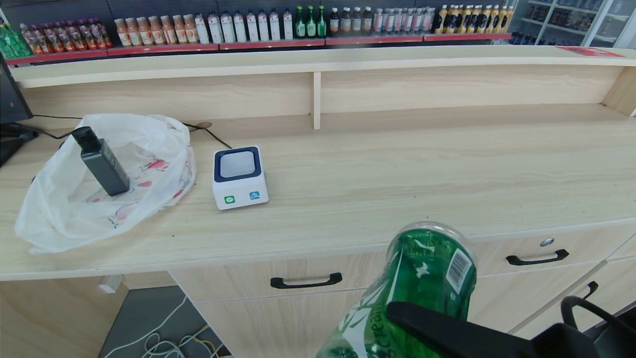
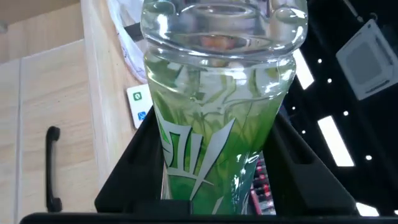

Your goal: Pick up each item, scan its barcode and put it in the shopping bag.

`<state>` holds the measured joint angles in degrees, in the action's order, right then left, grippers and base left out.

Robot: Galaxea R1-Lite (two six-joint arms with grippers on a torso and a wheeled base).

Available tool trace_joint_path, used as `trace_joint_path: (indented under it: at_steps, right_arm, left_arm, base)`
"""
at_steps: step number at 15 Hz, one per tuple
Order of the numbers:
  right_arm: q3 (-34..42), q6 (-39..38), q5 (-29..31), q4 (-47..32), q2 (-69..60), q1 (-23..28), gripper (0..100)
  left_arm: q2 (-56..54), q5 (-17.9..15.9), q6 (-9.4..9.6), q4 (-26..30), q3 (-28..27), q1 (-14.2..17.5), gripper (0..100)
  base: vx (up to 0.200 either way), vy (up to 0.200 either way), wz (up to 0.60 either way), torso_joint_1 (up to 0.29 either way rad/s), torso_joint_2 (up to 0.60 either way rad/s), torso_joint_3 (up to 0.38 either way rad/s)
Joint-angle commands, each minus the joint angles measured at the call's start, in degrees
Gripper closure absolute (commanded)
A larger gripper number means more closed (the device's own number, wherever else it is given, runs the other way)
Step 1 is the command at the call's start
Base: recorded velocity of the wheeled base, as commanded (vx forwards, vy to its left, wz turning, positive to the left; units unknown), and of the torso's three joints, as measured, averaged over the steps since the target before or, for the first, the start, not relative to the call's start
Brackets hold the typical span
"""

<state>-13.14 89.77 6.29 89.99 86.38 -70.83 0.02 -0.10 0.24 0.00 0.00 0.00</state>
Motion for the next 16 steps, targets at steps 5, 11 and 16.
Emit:
trace_joint_path:
  at_steps: [5, 11, 16]
  right_arm:
    - [-0.31, 7.26, 0.04, 0.01, -1.57, -0.01, 100]
    - [1.10, 12.18, -0.05, 0.01, -2.45, -0.19, 100]
    - [1.45, 12.18, -0.05, 0.01, -2.53, -0.19, 100]
  left_arm:
    - [-0.02, 0.01, 0.02, 0.00, 0.00, 0.00, 0]
    - [-0.02, 0.01, 0.02, 0.00, 0.00, 0.00, 0]
    - [0.06, 0.01, 0.02, 0.00, 0.00, 0.00, 0]
  base:
    - [0.000, 0.000, 0.00, 0.000, 0.00, 0.000]
    - [0.000, 0.000, 0.00, 0.000, 0.00, 0.000]
    - [0.000, 0.000, 0.00, 0.000, 0.00, 0.000]
